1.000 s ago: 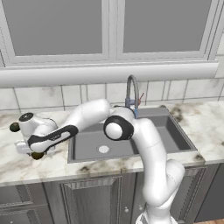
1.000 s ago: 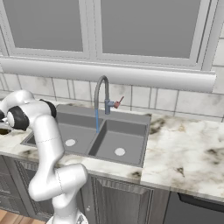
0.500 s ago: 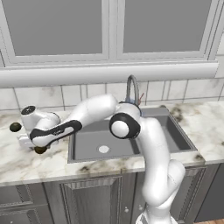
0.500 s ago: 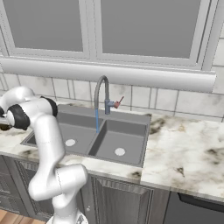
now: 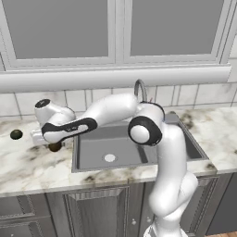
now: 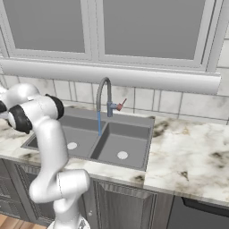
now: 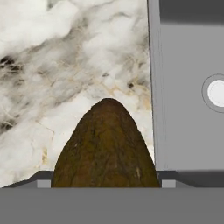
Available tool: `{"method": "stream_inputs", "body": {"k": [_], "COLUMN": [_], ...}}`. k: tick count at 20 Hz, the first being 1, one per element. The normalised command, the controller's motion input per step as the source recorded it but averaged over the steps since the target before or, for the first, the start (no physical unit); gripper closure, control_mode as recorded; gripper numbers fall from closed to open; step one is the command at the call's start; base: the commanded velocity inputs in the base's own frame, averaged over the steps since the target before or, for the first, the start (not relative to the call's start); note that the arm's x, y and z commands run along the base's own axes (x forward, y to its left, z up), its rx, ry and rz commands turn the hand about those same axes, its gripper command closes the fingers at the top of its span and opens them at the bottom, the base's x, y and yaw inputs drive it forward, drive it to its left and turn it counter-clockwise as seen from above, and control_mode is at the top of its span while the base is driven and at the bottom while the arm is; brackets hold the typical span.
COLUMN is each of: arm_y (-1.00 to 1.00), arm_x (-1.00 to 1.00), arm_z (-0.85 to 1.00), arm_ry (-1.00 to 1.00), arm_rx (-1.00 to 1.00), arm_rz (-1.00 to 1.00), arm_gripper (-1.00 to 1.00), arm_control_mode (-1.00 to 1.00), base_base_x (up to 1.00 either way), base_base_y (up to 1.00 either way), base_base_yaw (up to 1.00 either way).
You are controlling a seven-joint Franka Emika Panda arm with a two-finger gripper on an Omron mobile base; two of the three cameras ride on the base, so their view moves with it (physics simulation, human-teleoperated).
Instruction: Turn on the sink faucet. Then move the avocado from the counter to the sink. Turn off the sink. Move the vegetable from the sink to the pot next to the stove. Finally move the pot to the rear left burner.
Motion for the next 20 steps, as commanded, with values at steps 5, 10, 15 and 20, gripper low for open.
{"method": "stream_inputs", "body": {"k": [5, 10, 15, 20], "arm_y": [-0.78, -0.81, -0.84, -0.77], "arm_x": [0.10, 0.13, 0.12, 0.11], "arm_z": [0.04, 0.00, 0.00, -0.03], "arm_ry": [-0.02, -0.02, 0.00, 0.00], "arm_rx": [0.00, 0.00, 0.02, 0.01], "arm_rz": [0.00, 0.00, 0.00, 0.00], "arm_gripper": [1.00, 1.00, 1.00, 1.00], "arm_control_mode": [-1.00, -1.00, -1.00, -1.00], "base_base_x": [0.00, 0.00, 0.00, 0.00], "base_base_y": [0.00, 0.00, 0.00, 0.00], "base_base_yaw": [0.00, 0.00, 0.00, 0.00]}}
